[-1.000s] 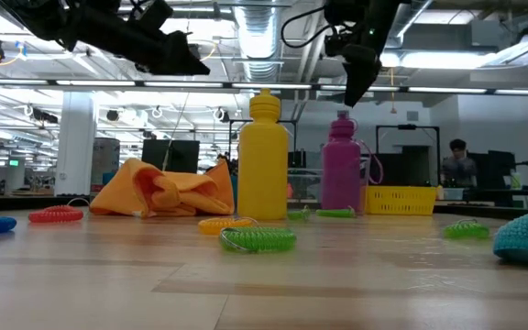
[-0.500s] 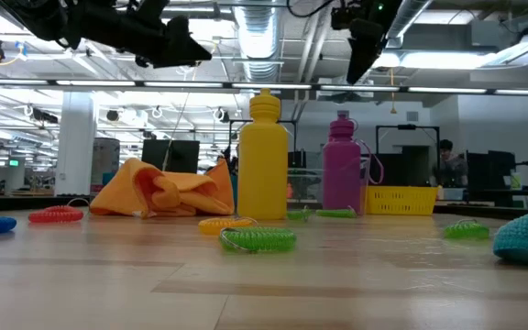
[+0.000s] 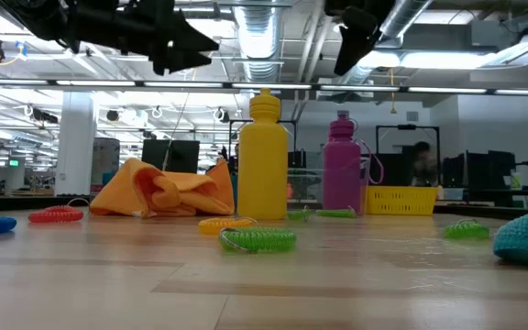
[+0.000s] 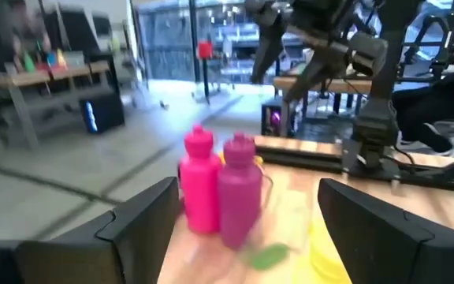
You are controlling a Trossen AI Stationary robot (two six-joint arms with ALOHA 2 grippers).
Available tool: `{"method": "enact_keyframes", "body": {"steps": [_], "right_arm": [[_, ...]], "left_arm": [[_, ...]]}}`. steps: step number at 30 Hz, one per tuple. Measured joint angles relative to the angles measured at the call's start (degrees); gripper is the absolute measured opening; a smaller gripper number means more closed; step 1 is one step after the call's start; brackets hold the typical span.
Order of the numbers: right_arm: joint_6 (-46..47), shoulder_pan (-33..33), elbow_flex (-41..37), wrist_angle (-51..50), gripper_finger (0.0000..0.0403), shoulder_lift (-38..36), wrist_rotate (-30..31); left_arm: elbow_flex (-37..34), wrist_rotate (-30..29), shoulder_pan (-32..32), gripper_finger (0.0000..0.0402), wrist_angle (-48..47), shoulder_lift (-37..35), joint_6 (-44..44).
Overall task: Pick & Place Sports Items
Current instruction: Put the yellow tumbler into the transparent bin
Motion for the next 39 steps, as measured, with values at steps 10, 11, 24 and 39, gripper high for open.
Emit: {"method": "enact_keyframes", "body": {"steps": [10, 11, 24, 39], "right_arm": [[9.1, 7.1, -7.9, 2.5, 0.0244, -0.9, 14.1], [9.8, 7.9, -8.5, 3.6, 0.0244, -0.9, 15.1], [13.7, 14.2, -28.3, 18.8, 0.0244, -6.5, 20.9], [13.4, 14.1, -73.5, 76.2, 0.0244, -34.4, 14.3]], "left_arm": [[9.0, 0.4, -3.5, 0.03, -15.6, 0.4, -3.4], [11.6, -0.5, -3.8, 0.03, -19.3, 1.1, -3.6], [48.8, 2.3, -6.8, 0.03, -60.9, 22.9, -6.4], [59.8, 4.3, -5.0, 0.03, -74.2, 33.5, -3.9]]}}
